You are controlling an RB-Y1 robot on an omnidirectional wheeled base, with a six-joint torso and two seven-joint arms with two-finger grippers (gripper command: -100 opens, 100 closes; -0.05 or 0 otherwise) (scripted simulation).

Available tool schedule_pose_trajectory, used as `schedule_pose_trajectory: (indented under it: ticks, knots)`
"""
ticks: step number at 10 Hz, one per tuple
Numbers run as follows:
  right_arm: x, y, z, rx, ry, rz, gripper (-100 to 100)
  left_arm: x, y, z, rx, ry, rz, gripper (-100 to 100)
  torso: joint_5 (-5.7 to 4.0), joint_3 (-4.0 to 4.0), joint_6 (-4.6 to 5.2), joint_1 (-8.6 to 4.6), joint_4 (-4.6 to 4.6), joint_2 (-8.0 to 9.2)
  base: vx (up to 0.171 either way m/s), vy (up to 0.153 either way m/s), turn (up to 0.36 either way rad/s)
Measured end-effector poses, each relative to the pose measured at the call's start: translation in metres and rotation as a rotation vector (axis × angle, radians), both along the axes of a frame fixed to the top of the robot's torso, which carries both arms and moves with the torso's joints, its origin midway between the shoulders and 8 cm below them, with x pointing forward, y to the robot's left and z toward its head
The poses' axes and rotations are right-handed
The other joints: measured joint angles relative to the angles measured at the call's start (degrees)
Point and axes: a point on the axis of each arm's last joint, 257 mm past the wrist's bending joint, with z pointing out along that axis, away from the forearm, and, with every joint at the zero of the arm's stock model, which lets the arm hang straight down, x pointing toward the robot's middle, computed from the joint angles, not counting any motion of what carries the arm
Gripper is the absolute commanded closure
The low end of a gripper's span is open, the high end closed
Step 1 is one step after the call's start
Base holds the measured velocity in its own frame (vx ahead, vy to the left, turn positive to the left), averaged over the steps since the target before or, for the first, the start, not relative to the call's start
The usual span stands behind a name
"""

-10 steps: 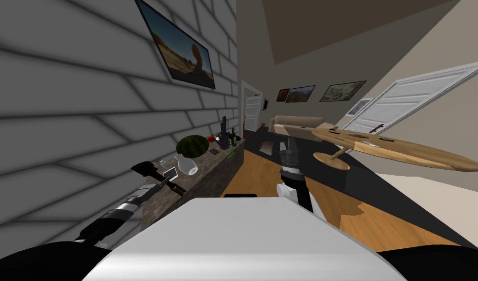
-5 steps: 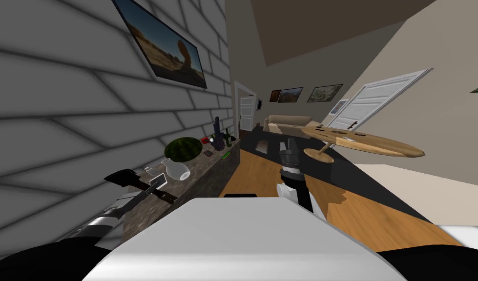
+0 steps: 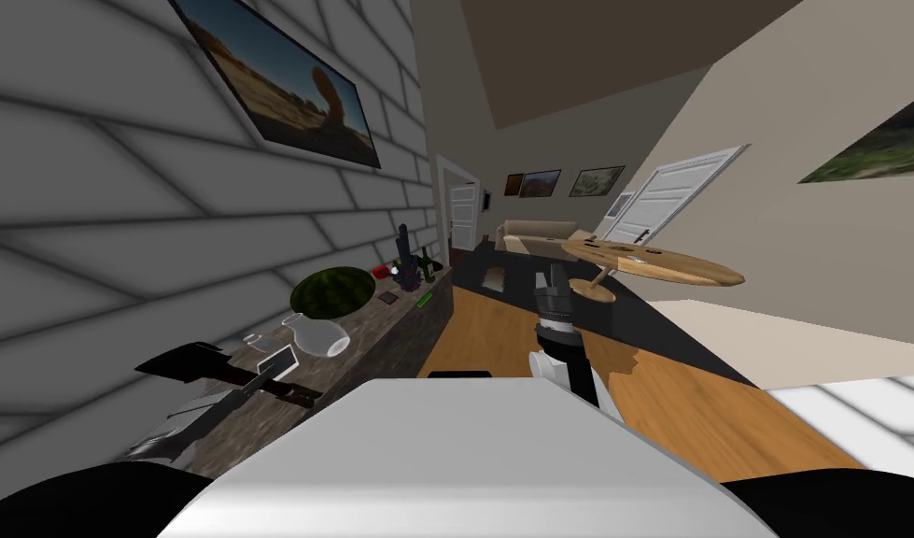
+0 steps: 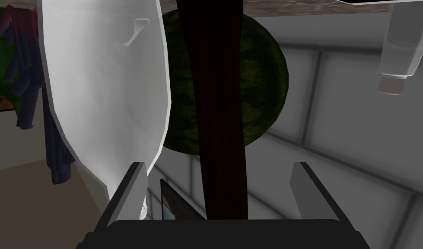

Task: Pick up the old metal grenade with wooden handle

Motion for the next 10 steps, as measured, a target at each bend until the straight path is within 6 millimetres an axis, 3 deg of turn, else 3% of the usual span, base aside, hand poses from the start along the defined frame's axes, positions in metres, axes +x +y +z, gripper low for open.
schedule_pose_trajectory:
  ticks: [1, 3, 6, 7, 10]
  knots:
    - [0.000, 0.000, 0.000, 0.000, 0.000, 0.000, 0, -0.010, 0.007, -0.004, -0.004, 0.009, 0.016, -100, 0.01, 0.01, -0.01, 0.08, 0.00, 0.02, 0.005, -0.071, -0.342]
    - [0.000, 0.000, 0.000, 0.000, 0.000, 0.000, 0, -0.040, 0.020, 0.012, 0.009, -0.013, 0.062, -100, -0.04, -0.01, 0.05, -0.12, 0.00, -0.02, 0.013, -0.050, -0.192]
    - [0.000, 0.000, 0.000, 0.000, 0.000, 0.000, 0, -0.056, 0.026, 0.008, 0.004, -0.011, 0.086, -100, 0.03, 0.02, 0.00, 0.15, 0.01, 0.04, 0.003, 0.001, 0.015]
    - [0.000, 0.000, 0.000, 0.000, 0.000, 0.000, 0, -0.062, 0.030, 0.004, 0.000, 0.000, 0.103, -100, 0.03, 0.03, 0.00, 0.17, 0.01, 0.05, 0.012, -0.066, -0.379]
    - [0.000, 0.000, 0.000, 0.000, 0.000, 0.000, 0, -0.107, 0.052, 0.011, 0.013, -0.019, 0.181, -100, -0.01, 0.00, -0.03, -0.01, 0.00, 0.01, 0.013, -0.038, -0.108]
